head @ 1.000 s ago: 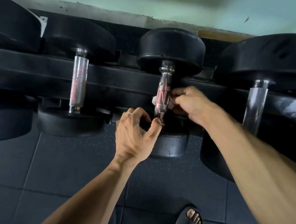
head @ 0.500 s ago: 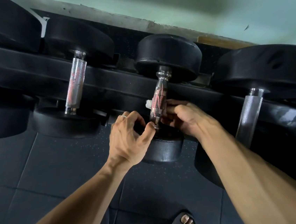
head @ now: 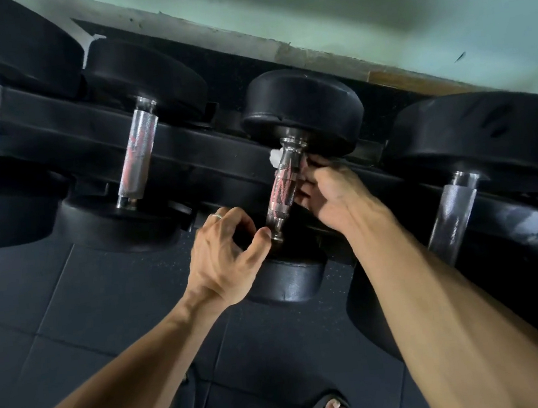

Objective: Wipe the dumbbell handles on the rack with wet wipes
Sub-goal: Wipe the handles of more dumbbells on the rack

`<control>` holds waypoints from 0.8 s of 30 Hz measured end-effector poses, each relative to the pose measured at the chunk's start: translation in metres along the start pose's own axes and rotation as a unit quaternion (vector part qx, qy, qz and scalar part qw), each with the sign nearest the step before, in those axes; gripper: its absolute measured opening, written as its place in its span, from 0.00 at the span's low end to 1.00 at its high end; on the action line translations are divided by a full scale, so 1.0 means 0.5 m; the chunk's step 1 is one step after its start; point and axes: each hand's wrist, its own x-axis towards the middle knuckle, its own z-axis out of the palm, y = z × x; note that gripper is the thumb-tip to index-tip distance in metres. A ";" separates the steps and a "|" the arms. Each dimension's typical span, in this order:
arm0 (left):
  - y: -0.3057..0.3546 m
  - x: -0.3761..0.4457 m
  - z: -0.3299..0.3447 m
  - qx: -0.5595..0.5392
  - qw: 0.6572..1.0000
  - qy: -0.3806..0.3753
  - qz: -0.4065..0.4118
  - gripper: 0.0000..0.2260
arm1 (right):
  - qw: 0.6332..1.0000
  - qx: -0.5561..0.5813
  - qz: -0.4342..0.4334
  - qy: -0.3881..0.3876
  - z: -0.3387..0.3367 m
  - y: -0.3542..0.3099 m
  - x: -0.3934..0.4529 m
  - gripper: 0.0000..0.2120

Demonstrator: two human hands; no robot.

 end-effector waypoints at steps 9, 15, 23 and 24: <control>0.004 -0.001 0.000 -0.017 1.000 -0.005 -0.004 0.14 | 0.990 -0.137 -0.027 0.022 -0.069 0.026 -0.076 0.14; -0.001 0.004 0.001 -0.012 1.000 -0.019 0.010 0.18 | 0.993 -0.030 -0.087 0.071 -0.061 0.019 -0.160 0.08; 0.014 0.015 -0.056 -0.087 0.983 -0.160 0.021 0.18 | 0.973 -0.127 -0.150 0.117 0.009 0.054 -0.270 0.03; 0.022 0.018 -0.074 -0.129 0.973 -0.189 0.025 0.19 | 0.968 -0.144 -0.161 0.131 0.018 0.062 -0.275 0.03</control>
